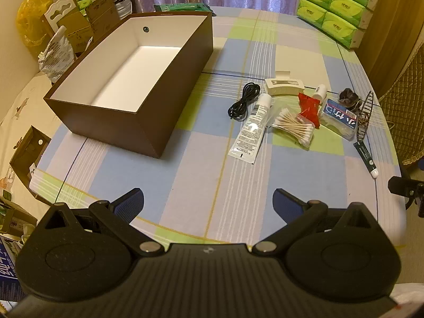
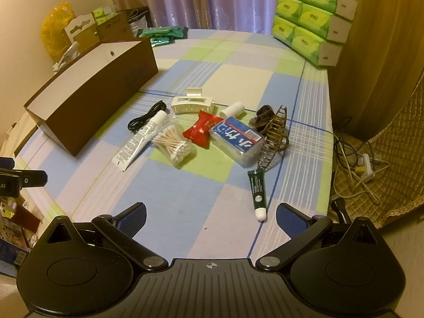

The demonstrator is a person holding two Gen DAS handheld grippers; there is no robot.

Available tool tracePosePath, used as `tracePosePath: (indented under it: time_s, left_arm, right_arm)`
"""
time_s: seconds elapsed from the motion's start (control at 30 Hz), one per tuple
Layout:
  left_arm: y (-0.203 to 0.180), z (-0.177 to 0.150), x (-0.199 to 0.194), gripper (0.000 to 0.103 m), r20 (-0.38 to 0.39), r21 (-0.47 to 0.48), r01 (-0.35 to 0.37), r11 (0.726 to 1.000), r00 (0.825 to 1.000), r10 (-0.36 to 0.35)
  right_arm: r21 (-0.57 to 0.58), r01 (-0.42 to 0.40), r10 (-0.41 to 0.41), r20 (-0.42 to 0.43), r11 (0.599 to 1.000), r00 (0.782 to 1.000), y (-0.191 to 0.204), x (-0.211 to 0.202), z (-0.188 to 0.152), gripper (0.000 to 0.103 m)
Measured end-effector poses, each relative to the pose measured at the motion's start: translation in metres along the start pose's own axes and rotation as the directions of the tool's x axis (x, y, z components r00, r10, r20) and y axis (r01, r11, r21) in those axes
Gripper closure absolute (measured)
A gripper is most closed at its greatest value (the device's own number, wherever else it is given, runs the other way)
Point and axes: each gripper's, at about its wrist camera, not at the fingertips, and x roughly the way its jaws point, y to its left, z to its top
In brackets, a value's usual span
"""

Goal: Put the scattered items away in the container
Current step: 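Move both tools toward the scattered items on the table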

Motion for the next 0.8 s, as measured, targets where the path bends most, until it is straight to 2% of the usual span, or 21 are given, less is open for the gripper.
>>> tracePosePath:
  time_s: [0.8]
  left_arm:
    - [0.005, -0.0042, -0.0025, 0.001, -0.003, 0.009, 0.013, 1.0, 1.0, -0.013]
  right_arm:
    - [-0.003, -0.011, 0.011, 0.002, 1.0, 1.0, 0.0074, -0.006, -0.001, 0.002]
